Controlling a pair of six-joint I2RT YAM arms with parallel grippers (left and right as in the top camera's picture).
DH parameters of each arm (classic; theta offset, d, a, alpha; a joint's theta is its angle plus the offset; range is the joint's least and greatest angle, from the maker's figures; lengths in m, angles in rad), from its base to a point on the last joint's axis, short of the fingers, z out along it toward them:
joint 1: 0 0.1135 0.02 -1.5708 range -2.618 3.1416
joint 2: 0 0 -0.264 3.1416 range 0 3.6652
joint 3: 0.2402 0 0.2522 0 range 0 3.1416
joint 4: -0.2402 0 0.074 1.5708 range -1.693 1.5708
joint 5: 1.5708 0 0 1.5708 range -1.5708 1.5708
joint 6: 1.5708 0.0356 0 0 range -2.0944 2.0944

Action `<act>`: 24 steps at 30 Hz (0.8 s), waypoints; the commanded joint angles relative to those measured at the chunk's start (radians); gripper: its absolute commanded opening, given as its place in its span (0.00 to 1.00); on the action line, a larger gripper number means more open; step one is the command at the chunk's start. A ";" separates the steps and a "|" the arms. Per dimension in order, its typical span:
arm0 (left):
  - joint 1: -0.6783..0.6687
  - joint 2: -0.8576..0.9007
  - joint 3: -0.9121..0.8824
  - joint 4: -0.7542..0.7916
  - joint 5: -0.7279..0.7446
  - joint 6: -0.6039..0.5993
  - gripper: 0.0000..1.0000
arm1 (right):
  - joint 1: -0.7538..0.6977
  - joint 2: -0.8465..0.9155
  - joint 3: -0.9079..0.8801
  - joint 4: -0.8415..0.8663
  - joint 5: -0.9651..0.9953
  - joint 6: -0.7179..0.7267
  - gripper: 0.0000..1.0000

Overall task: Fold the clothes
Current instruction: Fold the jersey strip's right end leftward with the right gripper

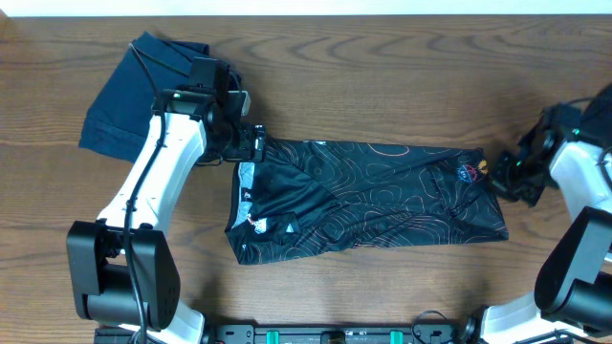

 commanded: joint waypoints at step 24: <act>0.004 -0.011 0.005 -0.029 0.005 0.005 0.88 | -0.053 -0.103 -0.064 -0.063 -0.164 -0.064 0.19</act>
